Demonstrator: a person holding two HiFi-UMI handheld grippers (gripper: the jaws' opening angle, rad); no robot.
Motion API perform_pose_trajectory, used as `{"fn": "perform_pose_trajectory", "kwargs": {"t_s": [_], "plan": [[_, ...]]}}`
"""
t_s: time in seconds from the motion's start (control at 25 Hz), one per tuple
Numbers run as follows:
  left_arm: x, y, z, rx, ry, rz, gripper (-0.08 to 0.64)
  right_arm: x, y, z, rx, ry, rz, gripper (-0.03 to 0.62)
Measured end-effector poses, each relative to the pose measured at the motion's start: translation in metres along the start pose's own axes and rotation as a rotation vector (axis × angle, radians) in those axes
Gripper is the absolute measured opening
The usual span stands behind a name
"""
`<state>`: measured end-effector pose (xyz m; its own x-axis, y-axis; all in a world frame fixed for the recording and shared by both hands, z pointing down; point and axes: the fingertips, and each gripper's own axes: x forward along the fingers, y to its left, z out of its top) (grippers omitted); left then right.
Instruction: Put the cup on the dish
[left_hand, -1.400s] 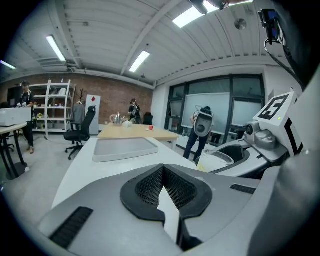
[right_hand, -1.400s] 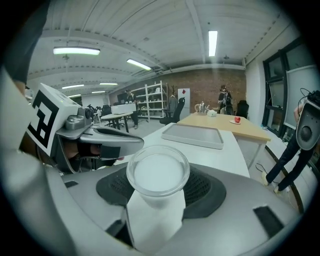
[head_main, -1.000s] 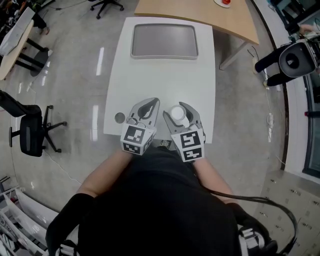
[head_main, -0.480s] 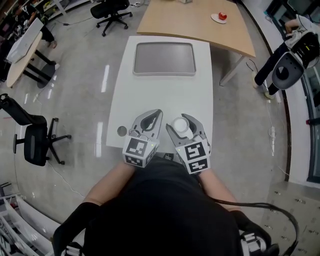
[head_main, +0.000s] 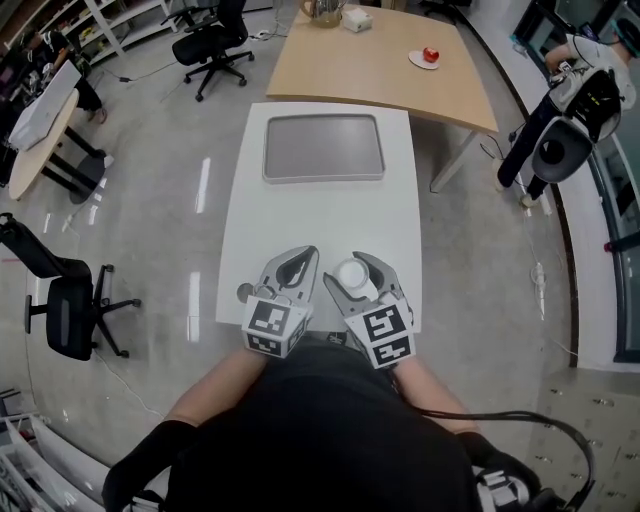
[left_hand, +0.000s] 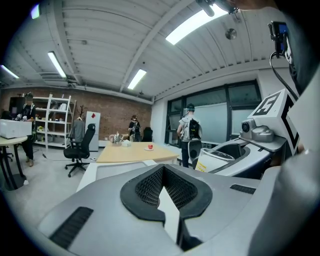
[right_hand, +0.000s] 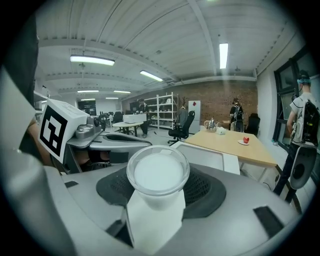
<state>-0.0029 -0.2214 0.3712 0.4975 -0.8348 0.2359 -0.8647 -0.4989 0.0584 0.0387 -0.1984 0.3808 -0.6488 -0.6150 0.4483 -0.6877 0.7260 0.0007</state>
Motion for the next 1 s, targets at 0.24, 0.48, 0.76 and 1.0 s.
{"fn": "perform_pose_trajectory", "kwargs": {"t_s": [0.24,0.48,0.76,1.0], "plan": [[0.0,0.025,0.019,0.022,-0.02,-0.044,0.006,0.015,0.007,0.034,-0.001,-0.021,-0.022,0.247],[0.0,0.05,0.05,-0.006,-0.063,-0.091,0.006,0.027,0.004,0.064,0.003,-0.037,-0.078,0.247],[0.006,0.086,0.052,-0.007,-0.055,-0.124,0.006,0.054,0.005,0.082,0.004,-0.027,-0.107,0.247],[0.028,0.112,0.05,-0.027,-0.029,-0.132,0.006,0.08,-0.015,0.086,0.039,-0.005,-0.118,0.247]]}}
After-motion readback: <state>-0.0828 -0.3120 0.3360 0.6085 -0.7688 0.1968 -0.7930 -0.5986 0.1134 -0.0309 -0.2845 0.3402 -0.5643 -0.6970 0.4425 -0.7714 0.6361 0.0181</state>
